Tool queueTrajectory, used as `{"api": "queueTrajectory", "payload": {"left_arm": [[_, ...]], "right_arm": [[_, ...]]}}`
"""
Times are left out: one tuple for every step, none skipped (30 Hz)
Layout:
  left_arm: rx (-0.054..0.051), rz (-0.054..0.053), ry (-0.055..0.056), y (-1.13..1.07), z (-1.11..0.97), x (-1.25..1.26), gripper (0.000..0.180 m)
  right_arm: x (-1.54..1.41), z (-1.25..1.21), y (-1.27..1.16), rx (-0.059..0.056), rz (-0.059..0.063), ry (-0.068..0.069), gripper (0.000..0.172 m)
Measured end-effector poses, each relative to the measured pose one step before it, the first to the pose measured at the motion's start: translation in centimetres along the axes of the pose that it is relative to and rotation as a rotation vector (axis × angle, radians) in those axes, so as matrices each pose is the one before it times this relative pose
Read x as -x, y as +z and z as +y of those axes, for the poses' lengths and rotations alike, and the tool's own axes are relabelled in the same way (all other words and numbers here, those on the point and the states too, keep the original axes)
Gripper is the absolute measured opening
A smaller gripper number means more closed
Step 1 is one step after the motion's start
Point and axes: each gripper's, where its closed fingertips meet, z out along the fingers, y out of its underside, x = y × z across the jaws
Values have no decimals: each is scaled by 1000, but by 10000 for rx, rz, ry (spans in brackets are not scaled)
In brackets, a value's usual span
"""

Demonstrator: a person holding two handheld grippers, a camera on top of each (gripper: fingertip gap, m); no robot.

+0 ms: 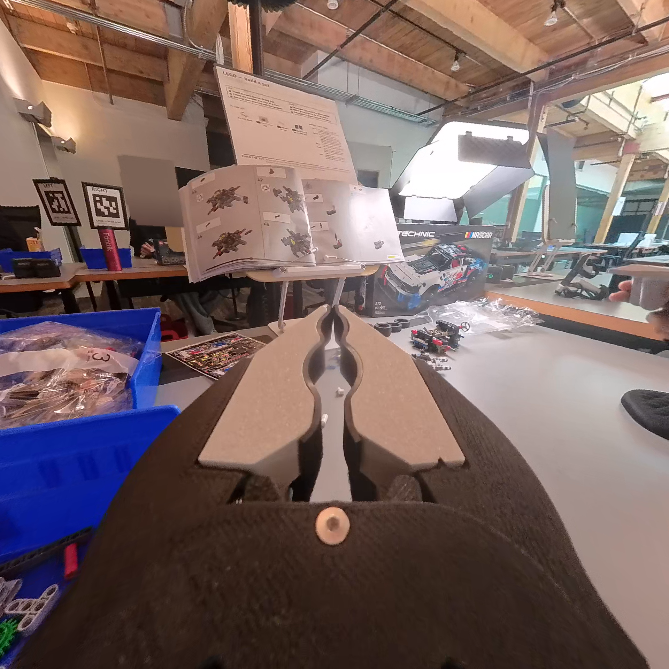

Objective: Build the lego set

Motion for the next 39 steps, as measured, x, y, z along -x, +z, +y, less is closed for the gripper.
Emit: {"api": "queueTrajectory", "payload": {"left_arm": [[8, -24, -11, -123, 14, 89, 0], [17, -33, -7, -147, 12, 107, 0], [20, -40, 11, -161, 15, 110, 0], [16, -40, 29, -192, 12, 98, 0], [15, -39, 41, -218, 28, 89, 0], [25, -48, 40, -199, 77, 118, 0], [32, -49, 24, -189, 121, 118, 0], [36, -34, -1, -162, 153, 105, 0], [36, -19, -24, -121, 162, 84, 0], [32, -14, -27, -80, 164, 59, 0], [28, -13, -11, -66, 142, 47, 0], [23, -19, 20, -26, 112, 13, 0], [-1, -28, 50, -20, 47, -4, 0], [-35, -26, 42, 5, -20, -23, 0], [-41, -28, 20, 17, -59, -26, 0], [-31, -34, 32, 42, -68, -23, 0], [-25, -27, 63, 35, -90, -72, 0], [-17, -18, 86, 5, -95, -104, 0], [-3, -25, 92, -14, -90, -97, 0], [6, -32, 81, -29, -101, -52, 0], [10, -18, 66, -38, -96, -51, 0], [25, -1, 56, -21, -70, -34, 0], [38, -2, 60, -9, -48, -24, 0], [39, -18, 54, -15, -46, 28, 0], [38, -43, 15, -31, -39, 68, 0], [18, -40, -23, -52, -52, 83, 0], [-10, -9, -42, -65, -56, 50, 0], [-17, 7, -52, -74, -27, 42, 0], [-12, -4, -57, -76, 21, 49, 0], [-7, -11, -54, -69, 69, 48, 0], [3, -3, -36, -71, 82, 19, 0], [22, 3, -14, -50, 116, -1, 0], [40, 9, 10, -34, 106, -36, 0], [44, 11, 29, -11, 86, -30, 0], [36, 0, 25, 3, 35, -7, 0], [27, -4, 6, 13, 13, -5, 0], [17, 6, -14, 32, 0, -25, 0], [3, 25, -21, 54, 3, -81, 0], [12, 43, -18, 89, 53, -122, 0]], "right_arm": [[-308, 1198, -111, 536, 155, -39, 0], [-328, 1312, -232, 561, 163, 58, 0], [-303, 1425, -369, 584, 116, 125, 0], [-346, 1559, -510, 604, 98, 176, 0], [-393, 1541, -615, 533, 100, 181, 0], [-538, 1482, -719, 436, 194, 184, 0], [-702, 1509, -773, 416, 296, 177, 0], [-769, 1593, -779, 454, 328, 146, 0], [-599, 1530, -773, 401, 213, 163, 0], [-397, 1377, -739, 316, 75, 307, 0], [-427, 1090, -702, 204, 106, 416, 0], [-288, 506, -686, -71, 83, 357, 0], [21, 102, -600, -195, -24, 323, 0], [499, 21, -427, -118, -210, 229, 0], [435, 87, -187, -37, -68, -34, 0], [166, 86, -45, -20, 166, -149, 0], [1006, 193, 81, 55, -381, 35, 0], [1329, 144, 225, -12, -555, 195, 0], [811, 92, 276, -3, -214, -92, 0], [88, -238, 133, -123, 193, -426, 0], [-203, -807, -40, -393, 253, -363, 0], [-125, -1241, -137, -581, 99, -171, 0], [60, -1674, -209, -817, 21, -275, 0], [325, -1951, -247, -991, -57, -486, 0], [555, -1985, -238, -1007, -160, -485, 0], [554, -1678, -103, -811, -189, -325, 0], [547, -1100, 82, -478, -278, -117, 0], [413, -660, 181, -302, -259, -35, 0], [265, -362, 208, -231, -181, -100, 0], [220, -128, 229, -172, -164, -116, 0], [239, 183, 290, -20, -208, -20, 0], [353, 269, 320, 20, -278, 25, 0], [314, 236, 315, -14, -254, -5, 0], [194, 111, 292, -64, -153, -55, 0], [50, 92, 322, -28, -50, -24, 0], [-190, 400, 396, 234, 64, 29, 0], [0, 469, 404, 273, -68, -52, 0], [116, 568, 434, 277, -158, 13, 0], [144, 960, 501, 470, -271, 124, 0]]}}
